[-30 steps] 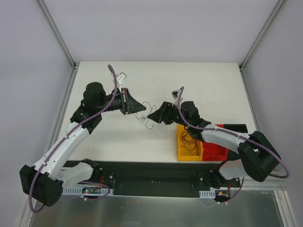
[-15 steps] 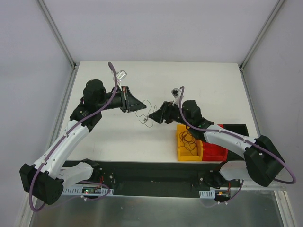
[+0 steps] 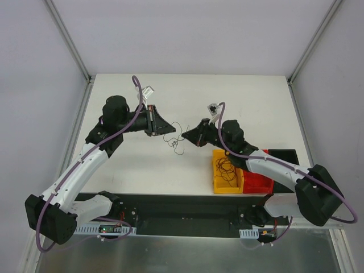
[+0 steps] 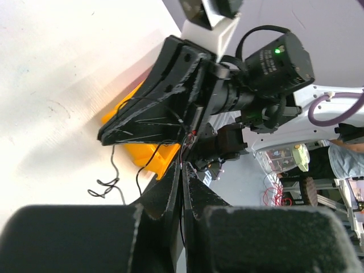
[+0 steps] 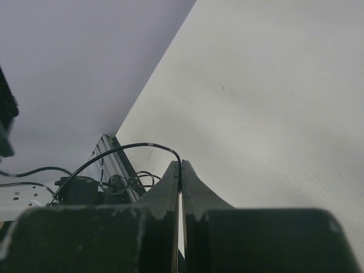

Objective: Untangle the cables

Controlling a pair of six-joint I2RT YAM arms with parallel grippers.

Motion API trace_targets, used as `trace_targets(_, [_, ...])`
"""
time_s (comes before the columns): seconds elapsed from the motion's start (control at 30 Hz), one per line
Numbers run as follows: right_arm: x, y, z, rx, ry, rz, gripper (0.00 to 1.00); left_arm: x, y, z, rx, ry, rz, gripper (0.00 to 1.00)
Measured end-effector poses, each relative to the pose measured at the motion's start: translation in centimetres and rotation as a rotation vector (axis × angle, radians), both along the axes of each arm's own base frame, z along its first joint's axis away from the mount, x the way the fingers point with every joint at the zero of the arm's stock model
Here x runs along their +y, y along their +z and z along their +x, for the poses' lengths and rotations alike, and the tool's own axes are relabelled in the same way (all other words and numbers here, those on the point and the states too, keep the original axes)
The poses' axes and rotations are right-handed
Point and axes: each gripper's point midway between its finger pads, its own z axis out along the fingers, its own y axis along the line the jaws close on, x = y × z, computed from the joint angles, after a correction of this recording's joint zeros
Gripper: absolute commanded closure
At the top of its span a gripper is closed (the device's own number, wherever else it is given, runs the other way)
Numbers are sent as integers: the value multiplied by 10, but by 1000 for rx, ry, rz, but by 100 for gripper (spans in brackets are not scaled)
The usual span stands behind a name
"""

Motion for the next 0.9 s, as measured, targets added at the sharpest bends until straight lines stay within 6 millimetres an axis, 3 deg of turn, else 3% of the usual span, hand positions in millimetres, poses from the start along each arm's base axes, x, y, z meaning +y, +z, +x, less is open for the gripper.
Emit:
trace_targets(0.07, [-1, 7, -2, -15, 0, 14, 100, 0, -3, 1, 12, 3, 5, 90])
trace_targets(0.23, [-9, 25, -9, -50, -3, 45, 100, -4, -15, 9, 68, 10, 17, 77])
trace_targets(0.43, [-21, 44, -17, -66, -20, 93, 100, -11, -39, 18, 178, -4, 36, 40])
trace_targets(0.6, [-41, 51, -16, -39, -66, 137, 100, -9, -33, 17, 138, 2, 34, 19])
trace_targets(0.77, [-78, 55, -19, -7, -151, 116, 100, -3, -14, 13, 39, 12, 30, 9])
trace_targets(0.9, [-128, 66, -25, -36, -295, -11, 100, -2, 5, 15, -40, 6, 32, 4])
